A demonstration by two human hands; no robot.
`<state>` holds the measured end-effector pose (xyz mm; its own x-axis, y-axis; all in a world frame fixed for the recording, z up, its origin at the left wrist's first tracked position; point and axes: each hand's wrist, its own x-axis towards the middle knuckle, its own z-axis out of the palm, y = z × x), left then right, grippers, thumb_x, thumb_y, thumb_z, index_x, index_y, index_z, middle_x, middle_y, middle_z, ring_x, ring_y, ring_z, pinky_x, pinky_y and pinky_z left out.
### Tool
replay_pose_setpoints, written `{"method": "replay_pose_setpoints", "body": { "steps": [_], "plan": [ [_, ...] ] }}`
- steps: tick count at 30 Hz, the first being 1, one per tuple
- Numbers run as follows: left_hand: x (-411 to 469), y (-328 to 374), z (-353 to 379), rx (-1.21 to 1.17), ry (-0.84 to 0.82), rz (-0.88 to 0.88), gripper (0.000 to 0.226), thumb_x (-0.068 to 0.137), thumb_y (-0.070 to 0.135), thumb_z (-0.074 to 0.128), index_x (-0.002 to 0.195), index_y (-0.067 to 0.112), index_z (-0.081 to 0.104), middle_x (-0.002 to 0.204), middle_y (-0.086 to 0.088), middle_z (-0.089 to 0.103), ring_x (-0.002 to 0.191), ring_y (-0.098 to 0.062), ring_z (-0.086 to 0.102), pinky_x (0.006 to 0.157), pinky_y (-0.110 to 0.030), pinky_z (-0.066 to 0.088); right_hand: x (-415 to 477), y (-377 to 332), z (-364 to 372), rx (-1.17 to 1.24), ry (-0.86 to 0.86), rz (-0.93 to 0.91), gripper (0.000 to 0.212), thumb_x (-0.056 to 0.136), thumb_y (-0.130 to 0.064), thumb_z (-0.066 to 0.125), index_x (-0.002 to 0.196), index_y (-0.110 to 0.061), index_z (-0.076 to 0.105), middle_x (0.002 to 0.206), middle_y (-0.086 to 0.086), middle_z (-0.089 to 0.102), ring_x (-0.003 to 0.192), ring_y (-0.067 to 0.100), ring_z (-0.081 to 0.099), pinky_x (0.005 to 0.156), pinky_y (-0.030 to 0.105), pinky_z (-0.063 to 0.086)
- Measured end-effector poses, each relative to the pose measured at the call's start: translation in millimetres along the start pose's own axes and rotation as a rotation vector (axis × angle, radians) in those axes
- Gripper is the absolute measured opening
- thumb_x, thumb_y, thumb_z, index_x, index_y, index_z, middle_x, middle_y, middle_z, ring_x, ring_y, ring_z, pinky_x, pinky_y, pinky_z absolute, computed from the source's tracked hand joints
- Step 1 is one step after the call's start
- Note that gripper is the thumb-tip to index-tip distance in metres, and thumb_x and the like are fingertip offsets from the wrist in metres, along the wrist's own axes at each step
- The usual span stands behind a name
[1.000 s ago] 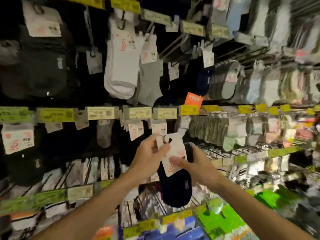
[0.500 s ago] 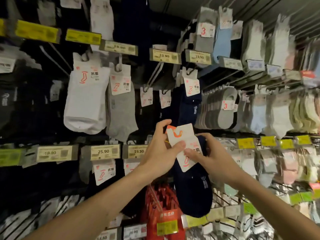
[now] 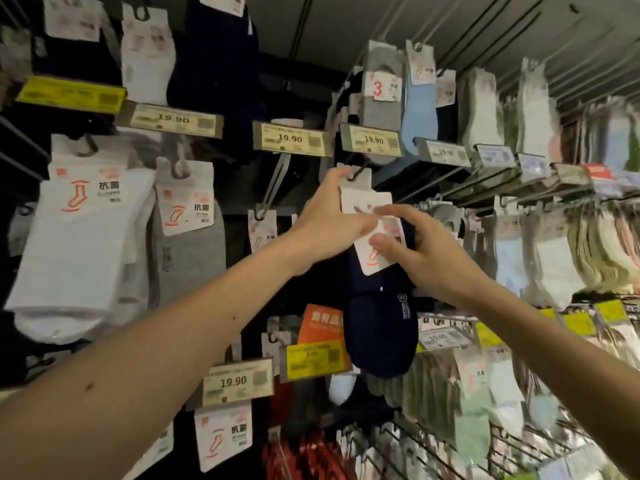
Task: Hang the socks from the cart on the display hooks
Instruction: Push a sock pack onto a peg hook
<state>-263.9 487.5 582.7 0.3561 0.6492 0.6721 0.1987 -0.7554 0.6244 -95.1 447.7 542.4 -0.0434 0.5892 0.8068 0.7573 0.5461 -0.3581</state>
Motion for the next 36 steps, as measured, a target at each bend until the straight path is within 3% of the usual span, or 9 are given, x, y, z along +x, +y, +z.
{"method": "replay_pose_setpoints", "body": {
  "steps": [4, 10, 16, 20, 23, 25, 28, 33, 36],
  "plan": [
    [27, 12, 0, 0.05, 0.026, -0.017, 0.092, 0.072, 0.028, 0.072, 0.148, 0.048, 0.023, 0.144, -0.004, 0.053, 0.125, -0.025, 0.057, 0.105, -0.045, 0.047, 32, 11, -12, 0.014, 0.015, -0.016, 0.04, 0.091, -0.047, 0.065, 0.129, -0.038, 0.057, 0.124, 0.001, 0.062, 0.113, 0.019, 0.061, 0.099, 0.04, 0.049],
    [45, 10, 9, 0.162, 0.121, 0.069, 0.089, 0.091, 0.022, 0.068, 0.15, 0.053, 0.01, 0.13, -0.004, 0.06, 0.108, -0.019, 0.066, 0.092, -0.037, 0.055, 61, 27, -17, 0.082, 0.015, -0.024, 0.049, 0.09, -0.047, 0.068, 0.135, -0.032, 0.057, 0.128, 0.0, 0.06, 0.116, 0.016, 0.059, 0.101, 0.04, 0.049],
    [57, 13, 16, 0.269, 0.257, 0.119, 0.091, 0.097, 0.019, 0.061, 0.154, 0.046, -0.005, 0.146, -0.004, 0.046, 0.128, -0.022, 0.052, 0.107, -0.047, 0.045, 80, 23, -12, 0.04, 0.035, -0.064, 0.051, 0.098, -0.039, 0.059, 0.146, -0.027, 0.048, 0.137, 0.005, 0.049, 0.126, 0.016, 0.047, 0.093, 0.019, 0.03],
    [67, 20, 21, 0.328, 0.294, 0.138, 0.089, 0.099, 0.014, 0.058, 0.156, 0.038, -0.006, 0.155, -0.003, 0.036, 0.139, -0.02, 0.042, 0.113, -0.041, 0.039, 90, 29, -13, 0.071, 0.07, -0.066, 0.053, 0.098, -0.036, 0.059, 0.148, -0.024, 0.045, 0.141, 0.005, 0.047, 0.132, 0.017, 0.044, 0.097, 0.018, 0.028],
    [73, 17, 20, 0.382, 0.286, 0.122, 0.092, 0.098, 0.017, 0.061, 0.157, 0.036, -0.008, 0.152, -0.003, 0.04, 0.137, -0.019, 0.043, 0.104, -0.028, 0.038, 98, 37, -9, 0.109, 0.043, -0.052, 0.055, 0.097, -0.037, 0.061, 0.148, -0.024, 0.046, 0.141, 0.004, 0.05, 0.127, 0.018, 0.051, 0.101, 0.026, 0.041],
    [75, 15, 19, 0.405, 0.284, 0.101, 0.094, 0.098, 0.018, 0.061, 0.156, 0.037, -0.01, 0.151, -0.004, 0.042, 0.137, -0.02, 0.042, 0.099, -0.026, 0.035, 102, 38, -8, 0.159, 0.005, -0.028, 0.055, 0.097, -0.036, 0.062, 0.148, -0.024, 0.046, 0.139, 0.001, 0.053, 0.117, 0.015, 0.059, 0.094, 0.029, 0.05],
    [79, 11, 18, 0.453, 0.286, 0.093, 0.096, 0.099, 0.021, 0.06, 0.155, 0.04, -0.015, 0.151, -0.005, 0.042, 0.137, -0.02, 0.041, 0.095, -0.024, 0.032, 106, 40, -8, 0.217, -0.03, -0.009, 0.053, 0.097, -0.032, 0.062, 0.147, -0.022, 0.047, 0.134, -0.003, 0.058, 0.108, 0.008, 0.061, 0.085, 0.022, 0.05],
    [82, 1, 18, 0.556, 0.281, 0.089, 0.102, 0.098, 0.021, 0.06, 0.151, 0.043, -0.024, 0.151, -0.012, 0.042, 0.137, -0.022, 0.038, 0.095, -0.023, 0.025, 107, 49, 0, 0.224, -0.062, 0.017, 0.06, 0.094, -0.033, 0.067, 0.149, -0.023, 0.045, 0.141, 0.0, 0.053, 0.12, 0.014, 0.057, 0.098, 0.03, 0.049],
    [79, -4, 17, 0.599, 0.274, 0.106, 0.104, 0.097, 0.019, 0.062, 0.15, 0.042, -0.025, 0.148, -0.011, 0.046, 0.138, -0.02, 0.036, 0.097, -0.024, 0.02, 106, 55, 9, 0.16, -0.07, -0.007, 0.069, 0.089, -0.038, 0.073, 0.15, -0.024, 0.043, 0.144, 0.003, 0.044, 0.132, 0.018, 0.047, 0.1, 0.026, 0.041]
  ]
}}
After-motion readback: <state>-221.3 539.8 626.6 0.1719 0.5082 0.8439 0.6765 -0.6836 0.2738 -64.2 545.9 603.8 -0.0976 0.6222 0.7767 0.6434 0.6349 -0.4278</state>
